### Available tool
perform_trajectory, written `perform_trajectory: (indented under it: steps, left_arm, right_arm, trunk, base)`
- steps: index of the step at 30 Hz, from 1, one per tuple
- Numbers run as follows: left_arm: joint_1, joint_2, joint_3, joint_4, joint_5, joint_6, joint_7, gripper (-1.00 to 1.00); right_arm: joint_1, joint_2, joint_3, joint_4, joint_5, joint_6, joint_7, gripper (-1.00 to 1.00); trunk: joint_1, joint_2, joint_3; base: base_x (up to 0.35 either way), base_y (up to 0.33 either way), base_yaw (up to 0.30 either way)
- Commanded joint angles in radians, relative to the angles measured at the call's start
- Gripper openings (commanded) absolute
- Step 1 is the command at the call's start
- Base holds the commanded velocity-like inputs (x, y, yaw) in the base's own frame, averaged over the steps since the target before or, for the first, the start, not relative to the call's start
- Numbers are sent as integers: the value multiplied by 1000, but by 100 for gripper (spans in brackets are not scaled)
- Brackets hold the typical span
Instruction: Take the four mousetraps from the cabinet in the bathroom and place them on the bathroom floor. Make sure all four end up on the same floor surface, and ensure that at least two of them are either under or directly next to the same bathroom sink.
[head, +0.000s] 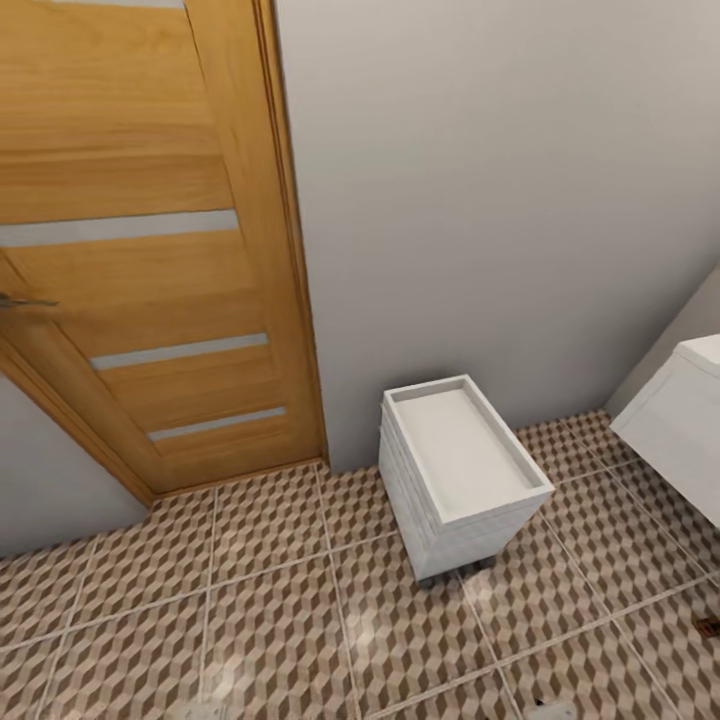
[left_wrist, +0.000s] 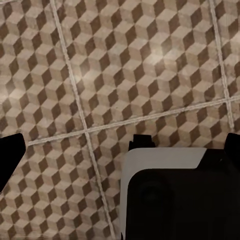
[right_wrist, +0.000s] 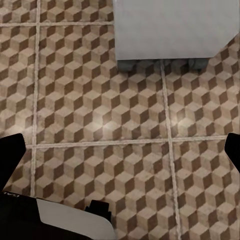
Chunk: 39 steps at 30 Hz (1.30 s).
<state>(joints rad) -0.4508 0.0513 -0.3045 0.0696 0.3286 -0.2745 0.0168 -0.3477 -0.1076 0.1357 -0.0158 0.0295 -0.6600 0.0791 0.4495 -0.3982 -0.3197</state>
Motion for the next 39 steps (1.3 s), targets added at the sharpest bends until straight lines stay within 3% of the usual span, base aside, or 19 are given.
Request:
perform_trajectory:
  steps: [1,39]
  left_arm:
    - [-2,-1,-8,4,4,-6,2,100]
    - [-2,-1,-8,4,4,-6,2,100]
  right_arm:
    - [0,0,1,0,3,-3,1,100]
    - [0,2,1,0,3,-3,1,100]
  trunk:
    - [0,-2,-3]
    - [0,-2,-35]
  base:
    - [0,0,244]
    - [0,0,245]
